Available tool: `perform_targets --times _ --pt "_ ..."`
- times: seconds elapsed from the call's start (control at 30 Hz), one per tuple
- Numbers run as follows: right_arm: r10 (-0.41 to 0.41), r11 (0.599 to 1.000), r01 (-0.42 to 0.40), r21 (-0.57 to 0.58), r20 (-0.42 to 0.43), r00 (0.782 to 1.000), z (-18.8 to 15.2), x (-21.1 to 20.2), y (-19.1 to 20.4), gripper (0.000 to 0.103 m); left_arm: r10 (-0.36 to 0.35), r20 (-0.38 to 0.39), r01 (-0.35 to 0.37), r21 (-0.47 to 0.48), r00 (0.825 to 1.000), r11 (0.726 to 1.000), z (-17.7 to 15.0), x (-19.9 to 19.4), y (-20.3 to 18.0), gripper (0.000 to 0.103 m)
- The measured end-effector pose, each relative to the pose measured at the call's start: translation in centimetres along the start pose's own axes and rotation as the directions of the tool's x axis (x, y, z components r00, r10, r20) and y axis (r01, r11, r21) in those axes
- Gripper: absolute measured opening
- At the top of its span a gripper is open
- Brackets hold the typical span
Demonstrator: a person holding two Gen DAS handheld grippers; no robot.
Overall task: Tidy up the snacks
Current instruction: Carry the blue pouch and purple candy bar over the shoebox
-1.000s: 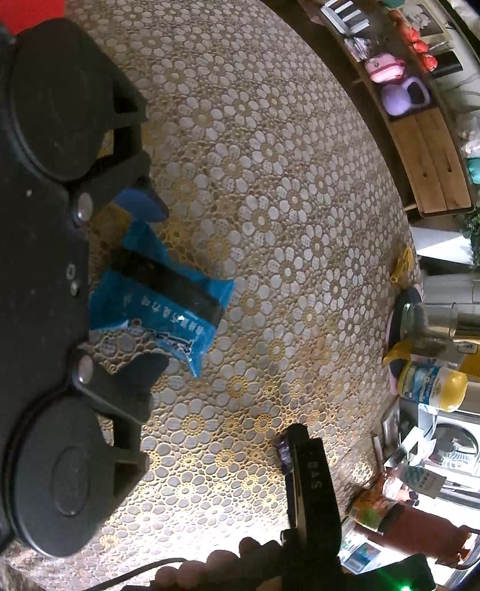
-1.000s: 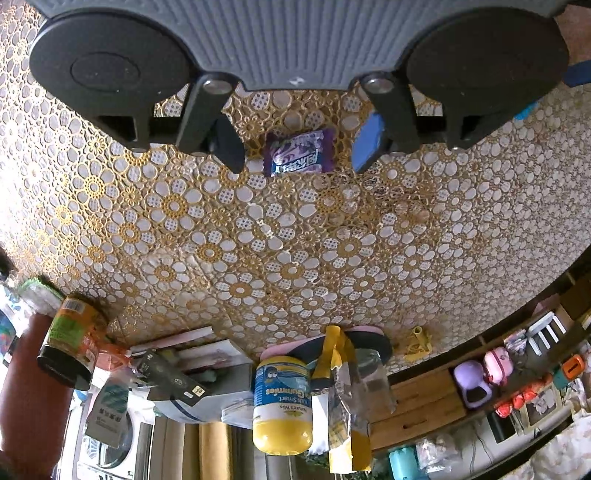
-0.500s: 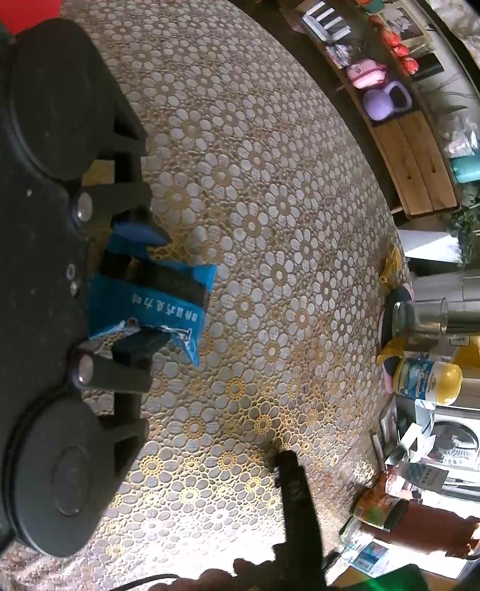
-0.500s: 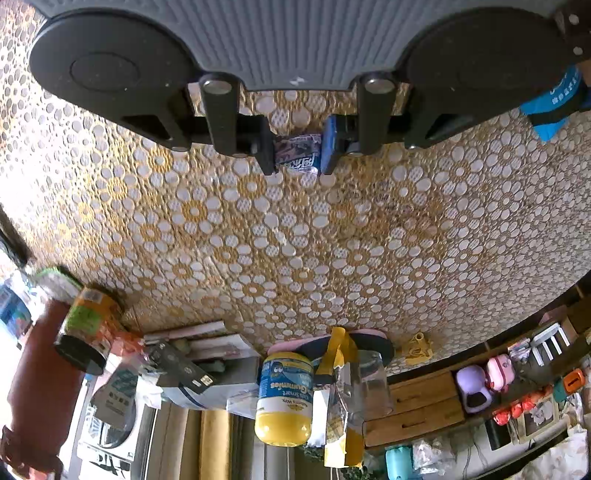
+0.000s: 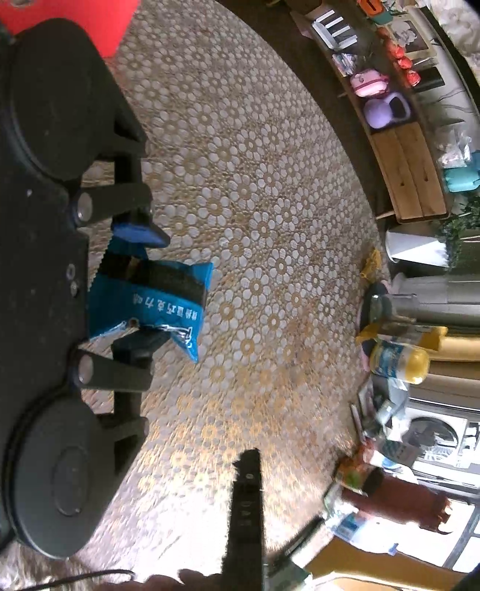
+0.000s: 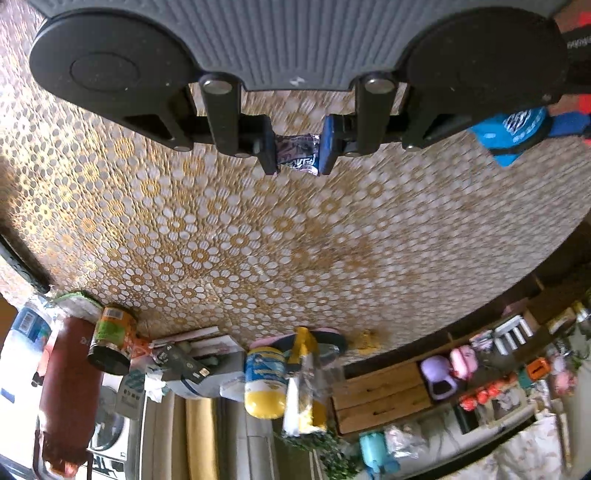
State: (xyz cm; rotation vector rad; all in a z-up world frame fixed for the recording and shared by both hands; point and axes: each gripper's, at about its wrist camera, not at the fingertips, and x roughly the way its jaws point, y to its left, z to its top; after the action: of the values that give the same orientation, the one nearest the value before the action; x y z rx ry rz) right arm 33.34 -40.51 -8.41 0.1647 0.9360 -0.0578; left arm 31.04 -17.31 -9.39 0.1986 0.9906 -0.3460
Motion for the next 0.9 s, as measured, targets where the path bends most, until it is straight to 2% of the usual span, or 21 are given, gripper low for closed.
perform_targets --times 0.5,0.9 --pt "0.106 0.992 -0.101 -0.079 0.055 0.993 -6.5 -13.8 6.1 0.024 -0.019 0.065 0.022 -0.053 0.998 0.998 -6.4 -11.9 1.1 0.045" --pt "0.221 0.957 -0.202 -0.206 0.076 0.972 -11.0 -20.9 14.7 0.024 0.019 0.130 -0.003 -0.122 0.991 0.993 -11.7 -20.1 6.1 0.045"
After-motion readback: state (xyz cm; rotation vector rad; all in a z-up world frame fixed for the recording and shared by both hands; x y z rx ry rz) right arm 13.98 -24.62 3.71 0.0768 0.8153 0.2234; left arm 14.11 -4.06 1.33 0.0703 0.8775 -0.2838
